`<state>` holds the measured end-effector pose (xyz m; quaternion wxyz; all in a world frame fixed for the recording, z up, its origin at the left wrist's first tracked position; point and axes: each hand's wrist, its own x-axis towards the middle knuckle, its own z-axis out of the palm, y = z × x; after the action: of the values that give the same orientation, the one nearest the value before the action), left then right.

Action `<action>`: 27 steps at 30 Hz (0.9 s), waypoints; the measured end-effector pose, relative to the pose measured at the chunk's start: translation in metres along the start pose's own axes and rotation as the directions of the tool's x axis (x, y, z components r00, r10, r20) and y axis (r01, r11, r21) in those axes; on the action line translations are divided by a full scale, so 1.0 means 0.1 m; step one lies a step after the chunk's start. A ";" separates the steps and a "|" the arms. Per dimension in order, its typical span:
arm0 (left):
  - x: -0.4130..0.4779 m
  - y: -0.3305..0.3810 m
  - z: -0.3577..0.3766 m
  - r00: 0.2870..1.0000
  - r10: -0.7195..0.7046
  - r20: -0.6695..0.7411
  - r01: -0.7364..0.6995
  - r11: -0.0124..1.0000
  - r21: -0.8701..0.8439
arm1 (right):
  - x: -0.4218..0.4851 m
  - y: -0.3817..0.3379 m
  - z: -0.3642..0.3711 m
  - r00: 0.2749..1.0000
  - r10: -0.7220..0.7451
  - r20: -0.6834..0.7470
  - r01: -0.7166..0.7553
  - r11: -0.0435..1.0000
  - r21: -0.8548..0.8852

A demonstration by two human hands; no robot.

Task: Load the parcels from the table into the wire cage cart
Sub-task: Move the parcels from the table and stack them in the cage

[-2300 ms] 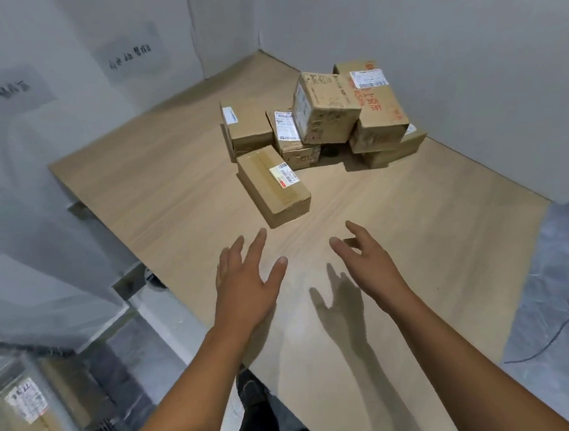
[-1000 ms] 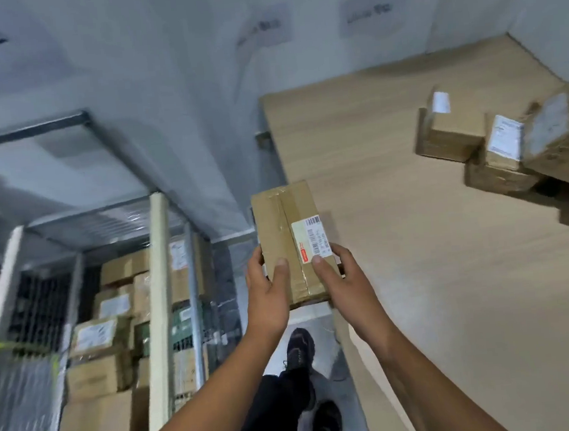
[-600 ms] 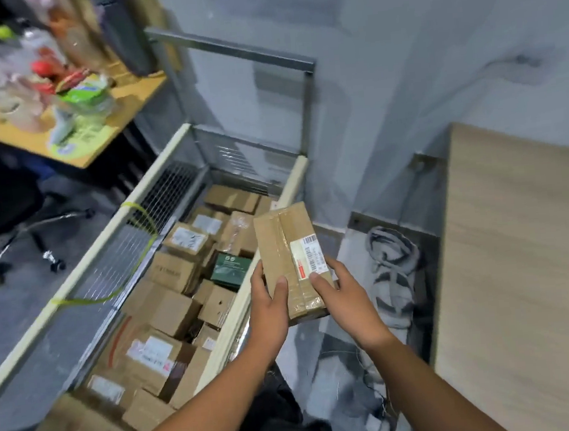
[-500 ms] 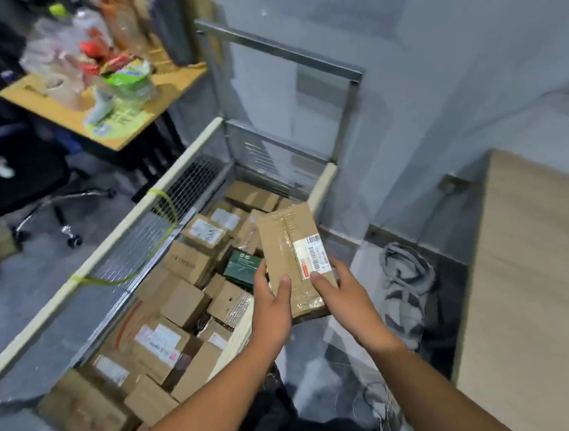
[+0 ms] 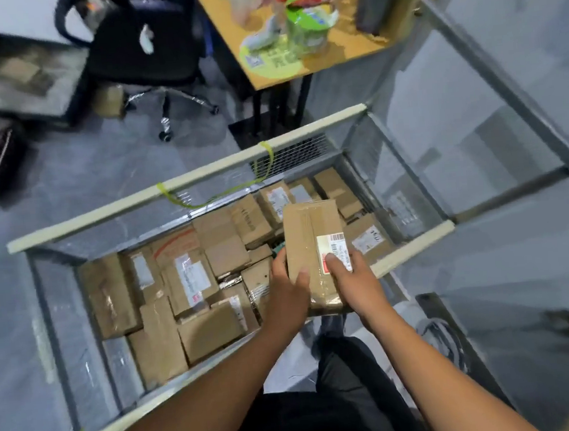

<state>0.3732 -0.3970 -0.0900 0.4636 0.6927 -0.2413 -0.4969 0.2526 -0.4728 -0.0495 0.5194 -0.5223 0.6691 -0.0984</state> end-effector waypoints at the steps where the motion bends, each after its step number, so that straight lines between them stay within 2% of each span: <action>1: 0.02 0.00 0.00 1.000 0.011 -0.009 -0.011 1.000 0.013 | 0.11 0.01 0.01 1.000 0.008 0.029 -0.008 1.000 -0.012; 5: 0.17 -0.13 0.01 0.996 0.007 -0.092 0.000 0.997 0.077 | 0.56 -0.03 0.04 0.983 0.007 0.182 -0.008 1.000 0.007; 9: 0.28 -0.15 0.10 0.973 -0.001 -0.232 0.028 0.994 0.110 | 1.19 -0.07 0.20 0.929 0.037 0.369 -0.056 0.998 0.041; 12: 0.46 -0.27 0.15 0.942 -0.097 -0.320 0.117 0.992 0.044 | 1.69 -0.08 0.44 0.876 0.039 0.481 -0.054 0.998 0.017; 15: 0.70 -0.53 0.11 0.921 -0.153 -0.357 0.195 0.977 0.083 | 2.06 0.01 0.74 0.839 0.025 0.543 -0.014 1.000 -0.025; 20: 0.99 -1.22 -0.14 0.933 -0.243 -0.266 0.309 0.920 0.240 | 2.44 0.48 1.21 0.824 -0.028 0.565 0.092 0.992 -0.085; 24: 1.18 -1.87 -0.45 0.913 -0.231 -0.337 0.338 0.890 0.305 | 2.67 1.05 1.53 0.772 0.038 0.635 0.103 0.977 -0.184; 27: 1.31 -2.33 -0.67 0.916 -0.211 -0.340 0.330 0.879 0.343 | 2.76 1.39 1.82 0.751 0.076 0.656 0.115 0.963 -0.243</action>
<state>0.4559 -0.3690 -0.3514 0.2703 0.8644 -0.1647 -0.3907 0.3386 -0.5591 -0.3871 0.6452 -0.5956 0.4440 0.1785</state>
